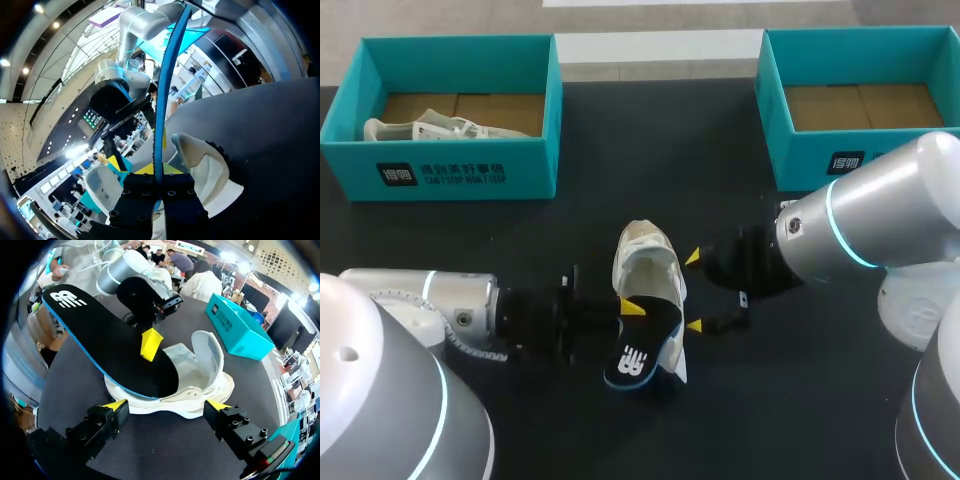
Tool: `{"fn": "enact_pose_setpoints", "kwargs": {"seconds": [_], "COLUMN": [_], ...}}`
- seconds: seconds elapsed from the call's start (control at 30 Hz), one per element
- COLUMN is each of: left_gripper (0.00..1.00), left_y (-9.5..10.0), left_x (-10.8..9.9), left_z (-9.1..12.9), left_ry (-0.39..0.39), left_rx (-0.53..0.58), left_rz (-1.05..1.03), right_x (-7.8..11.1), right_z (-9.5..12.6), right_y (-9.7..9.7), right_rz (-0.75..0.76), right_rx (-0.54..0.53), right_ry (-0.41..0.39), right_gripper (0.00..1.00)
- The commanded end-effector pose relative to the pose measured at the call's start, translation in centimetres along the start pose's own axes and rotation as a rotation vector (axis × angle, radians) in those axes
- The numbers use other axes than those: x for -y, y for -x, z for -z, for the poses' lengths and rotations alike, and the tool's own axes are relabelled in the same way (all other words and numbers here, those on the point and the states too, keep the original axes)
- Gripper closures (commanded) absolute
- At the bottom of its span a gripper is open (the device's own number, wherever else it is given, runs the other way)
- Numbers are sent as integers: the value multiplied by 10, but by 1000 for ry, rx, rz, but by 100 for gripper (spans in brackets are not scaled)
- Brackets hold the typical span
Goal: Take the shoe out of the shoebox, open the shoe tongue, remove and reinsert the insole, then place the shoe into the shoebox
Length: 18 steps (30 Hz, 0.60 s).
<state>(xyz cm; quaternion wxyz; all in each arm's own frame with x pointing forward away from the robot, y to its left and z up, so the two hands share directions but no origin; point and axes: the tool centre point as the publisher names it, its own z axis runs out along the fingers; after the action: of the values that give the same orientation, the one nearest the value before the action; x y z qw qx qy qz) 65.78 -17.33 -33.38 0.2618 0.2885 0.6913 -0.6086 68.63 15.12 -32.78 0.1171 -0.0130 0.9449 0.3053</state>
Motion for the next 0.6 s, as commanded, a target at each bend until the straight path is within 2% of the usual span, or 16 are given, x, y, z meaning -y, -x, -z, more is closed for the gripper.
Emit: {"fn": "enact_pose_setpoints", "kwargs": {"seconds": [0.03, 0.43, 0.6], "left_gripper": [100, 100, 100], "left_y": [0, 3, 3], "left_x": [-9, -40, -43], "left_z": [-5, -14, -16], "left_ry": [20, 77, 91], "left_rx": [5, 22, 22], "left_rz": [-23, -26, -14], "right_x": [1, 1, 1], "right_z": [0, 0, 0], "right_y": [-1, -1, -1], "right_rz": [1, 1, 1], "right_rx": [1, 1, 1], "right_ry": [1, 1, 1], "right_gripper": [0, 0, 0]}}
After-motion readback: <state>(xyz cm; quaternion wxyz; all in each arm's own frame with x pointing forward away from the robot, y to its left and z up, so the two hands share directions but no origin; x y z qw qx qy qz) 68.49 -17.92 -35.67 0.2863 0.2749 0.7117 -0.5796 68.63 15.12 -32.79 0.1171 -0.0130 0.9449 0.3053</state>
